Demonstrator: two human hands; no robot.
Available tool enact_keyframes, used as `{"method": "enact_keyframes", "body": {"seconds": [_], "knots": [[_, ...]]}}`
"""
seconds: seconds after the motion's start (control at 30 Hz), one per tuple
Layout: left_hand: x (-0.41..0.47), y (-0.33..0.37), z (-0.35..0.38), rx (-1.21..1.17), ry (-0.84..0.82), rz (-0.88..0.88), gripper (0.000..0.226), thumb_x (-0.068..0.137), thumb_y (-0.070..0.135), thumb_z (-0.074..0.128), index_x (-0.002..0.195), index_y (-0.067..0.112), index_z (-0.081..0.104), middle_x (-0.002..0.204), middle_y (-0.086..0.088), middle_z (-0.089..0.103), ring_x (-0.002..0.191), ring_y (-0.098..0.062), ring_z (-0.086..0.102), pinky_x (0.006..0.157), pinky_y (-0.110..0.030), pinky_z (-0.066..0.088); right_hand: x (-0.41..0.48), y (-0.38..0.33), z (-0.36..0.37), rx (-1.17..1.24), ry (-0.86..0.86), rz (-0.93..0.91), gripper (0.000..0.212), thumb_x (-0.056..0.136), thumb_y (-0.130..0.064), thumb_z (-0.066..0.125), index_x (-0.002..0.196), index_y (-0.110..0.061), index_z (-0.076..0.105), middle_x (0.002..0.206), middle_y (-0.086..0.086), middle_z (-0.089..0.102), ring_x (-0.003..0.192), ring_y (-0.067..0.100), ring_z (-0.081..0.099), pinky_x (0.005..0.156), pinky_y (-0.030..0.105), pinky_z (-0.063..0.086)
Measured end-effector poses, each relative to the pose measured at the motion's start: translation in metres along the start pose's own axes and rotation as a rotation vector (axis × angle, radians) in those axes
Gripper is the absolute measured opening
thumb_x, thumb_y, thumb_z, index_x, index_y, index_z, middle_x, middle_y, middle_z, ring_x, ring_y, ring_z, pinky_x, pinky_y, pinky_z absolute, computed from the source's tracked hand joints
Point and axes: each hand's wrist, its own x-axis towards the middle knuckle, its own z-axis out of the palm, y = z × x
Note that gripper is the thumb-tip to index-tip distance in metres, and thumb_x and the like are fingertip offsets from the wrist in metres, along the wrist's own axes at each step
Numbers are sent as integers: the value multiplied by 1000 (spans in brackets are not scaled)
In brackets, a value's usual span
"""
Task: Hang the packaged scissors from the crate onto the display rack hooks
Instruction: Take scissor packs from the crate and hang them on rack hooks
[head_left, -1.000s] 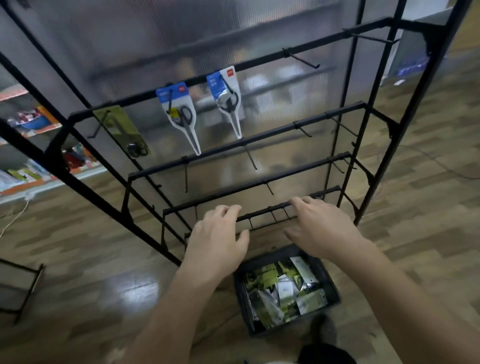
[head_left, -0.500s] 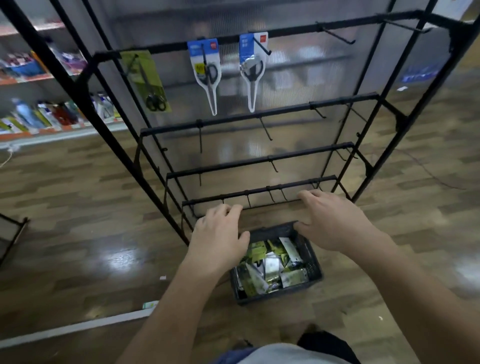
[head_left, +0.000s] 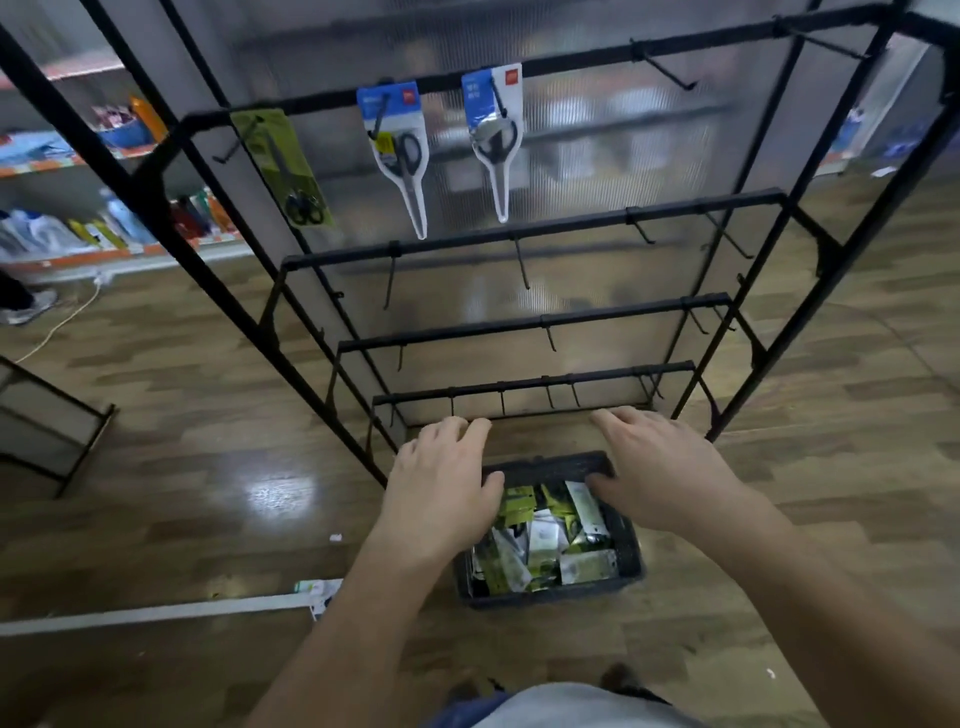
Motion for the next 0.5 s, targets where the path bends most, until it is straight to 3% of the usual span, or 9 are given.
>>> {"method": "enact_keyframes", "body": {"seconds": [0.23, 0.5], "knots": [[13, 26, 17, 19, -68, -86, 54, 102, 44, 49, 152, 27, 38, 144, 5, 49, 131, -19, 47, 108, -39, 43, 16, 41, 25, 55, -110, -41, 49, 96, -50, 54, 136, -25, 43, 133, 0, 56, 125, 25, 53, 93, 38, 43], [41, 7, 49, 0, -195, -91, 53, 102, 42, 49, 152, 27, 38, 145, 2, 49, 132, -22, 47, 105, -39, 43, 51, 44, 50, 30, -232, 2, 59, 96, -55, 55, 145, -26, 38, 138, 2, 56, 123, 27, 57, 87, 38, 46]]}}
